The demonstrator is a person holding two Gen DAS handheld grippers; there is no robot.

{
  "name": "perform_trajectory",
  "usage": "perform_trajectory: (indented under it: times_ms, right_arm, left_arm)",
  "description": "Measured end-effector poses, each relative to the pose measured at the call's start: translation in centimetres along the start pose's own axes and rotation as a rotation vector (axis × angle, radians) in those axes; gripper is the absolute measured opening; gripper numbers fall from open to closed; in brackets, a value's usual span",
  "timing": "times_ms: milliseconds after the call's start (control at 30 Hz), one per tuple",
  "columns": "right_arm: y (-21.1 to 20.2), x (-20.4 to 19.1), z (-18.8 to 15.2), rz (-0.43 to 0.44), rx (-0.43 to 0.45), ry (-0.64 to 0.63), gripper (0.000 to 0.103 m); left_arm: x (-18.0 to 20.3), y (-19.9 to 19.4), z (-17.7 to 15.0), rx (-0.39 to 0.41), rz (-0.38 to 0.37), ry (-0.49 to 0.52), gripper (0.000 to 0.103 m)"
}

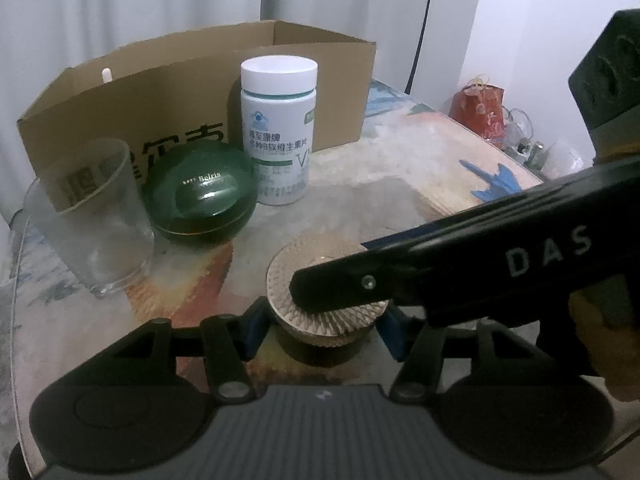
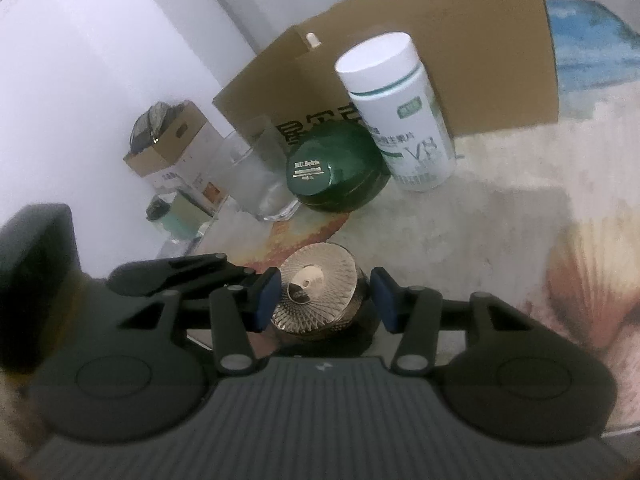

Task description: Organize rigid objects

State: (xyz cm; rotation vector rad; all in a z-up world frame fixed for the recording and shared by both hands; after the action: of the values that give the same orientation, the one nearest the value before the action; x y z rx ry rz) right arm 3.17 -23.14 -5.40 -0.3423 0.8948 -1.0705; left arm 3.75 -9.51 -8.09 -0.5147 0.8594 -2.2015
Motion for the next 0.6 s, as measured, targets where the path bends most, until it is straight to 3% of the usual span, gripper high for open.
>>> perform_trajectory:
  times_ms: [600]
  right_arm:
    - [0.1,0.05,-0.36,0.008,0.005,0.017,0.05]
  left_arm:
    - [0.4,-0.28,0.11,0.008,0.019,-0.004,0.057]
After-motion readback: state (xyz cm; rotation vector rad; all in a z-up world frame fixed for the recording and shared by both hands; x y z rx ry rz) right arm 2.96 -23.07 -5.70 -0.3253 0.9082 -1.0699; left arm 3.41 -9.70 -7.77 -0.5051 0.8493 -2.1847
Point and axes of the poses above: each gripper's, at about its wrist camera, not at the fingertips, and y roughly the way its jaws point, x to its right, z to its top, the point moved 3 cm from there along y, roughly the way its jaws point, and after that the axes turned 1 degree about -y, right-handed, at the moved point
